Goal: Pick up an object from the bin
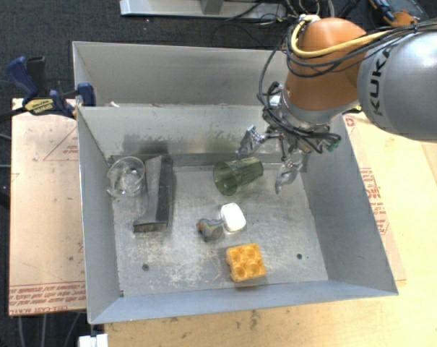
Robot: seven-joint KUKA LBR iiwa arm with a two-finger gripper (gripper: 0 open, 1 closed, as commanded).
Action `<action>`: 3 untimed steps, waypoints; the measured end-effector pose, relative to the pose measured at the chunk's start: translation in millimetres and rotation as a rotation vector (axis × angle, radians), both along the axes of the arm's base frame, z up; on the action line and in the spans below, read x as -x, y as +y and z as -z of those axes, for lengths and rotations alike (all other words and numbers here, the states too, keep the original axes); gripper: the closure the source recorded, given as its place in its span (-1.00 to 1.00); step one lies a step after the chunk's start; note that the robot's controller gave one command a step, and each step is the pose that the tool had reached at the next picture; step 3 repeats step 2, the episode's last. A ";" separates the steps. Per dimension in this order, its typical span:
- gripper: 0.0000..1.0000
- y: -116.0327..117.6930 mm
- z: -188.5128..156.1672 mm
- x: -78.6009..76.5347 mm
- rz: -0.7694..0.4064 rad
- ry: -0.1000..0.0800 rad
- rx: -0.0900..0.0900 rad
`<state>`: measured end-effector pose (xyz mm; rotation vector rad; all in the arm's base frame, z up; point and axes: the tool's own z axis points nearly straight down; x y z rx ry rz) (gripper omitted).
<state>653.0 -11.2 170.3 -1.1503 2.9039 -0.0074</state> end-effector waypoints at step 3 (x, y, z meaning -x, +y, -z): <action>1.00 3.7 42.1 1.4 -0.084 0.016 0.000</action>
Offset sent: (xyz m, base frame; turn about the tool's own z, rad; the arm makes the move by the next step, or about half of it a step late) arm 0.0000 0.0000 0.0000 0.0000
